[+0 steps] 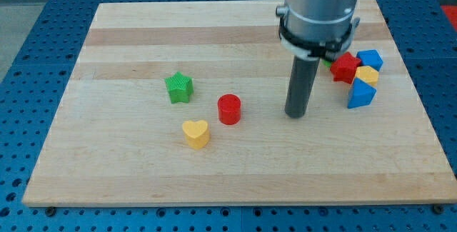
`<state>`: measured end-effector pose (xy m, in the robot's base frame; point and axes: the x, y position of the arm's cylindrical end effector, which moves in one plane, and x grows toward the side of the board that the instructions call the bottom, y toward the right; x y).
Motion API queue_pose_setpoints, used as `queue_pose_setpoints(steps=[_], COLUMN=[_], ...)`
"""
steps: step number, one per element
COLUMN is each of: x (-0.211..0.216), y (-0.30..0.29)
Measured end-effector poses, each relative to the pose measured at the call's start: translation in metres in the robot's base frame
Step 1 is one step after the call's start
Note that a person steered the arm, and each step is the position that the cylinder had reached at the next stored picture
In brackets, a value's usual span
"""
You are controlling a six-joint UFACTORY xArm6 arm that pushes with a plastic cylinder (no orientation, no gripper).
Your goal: Push the red circle into the green circle
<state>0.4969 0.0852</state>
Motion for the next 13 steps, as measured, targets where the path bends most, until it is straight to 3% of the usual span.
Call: queue_pose_setpoints(steps=[2,3,5,9,13], x=[0.035,0.034,0.008,-0.007,-0.062], y=[-0.088,-0.129,-0.144,-0.077,0.004])
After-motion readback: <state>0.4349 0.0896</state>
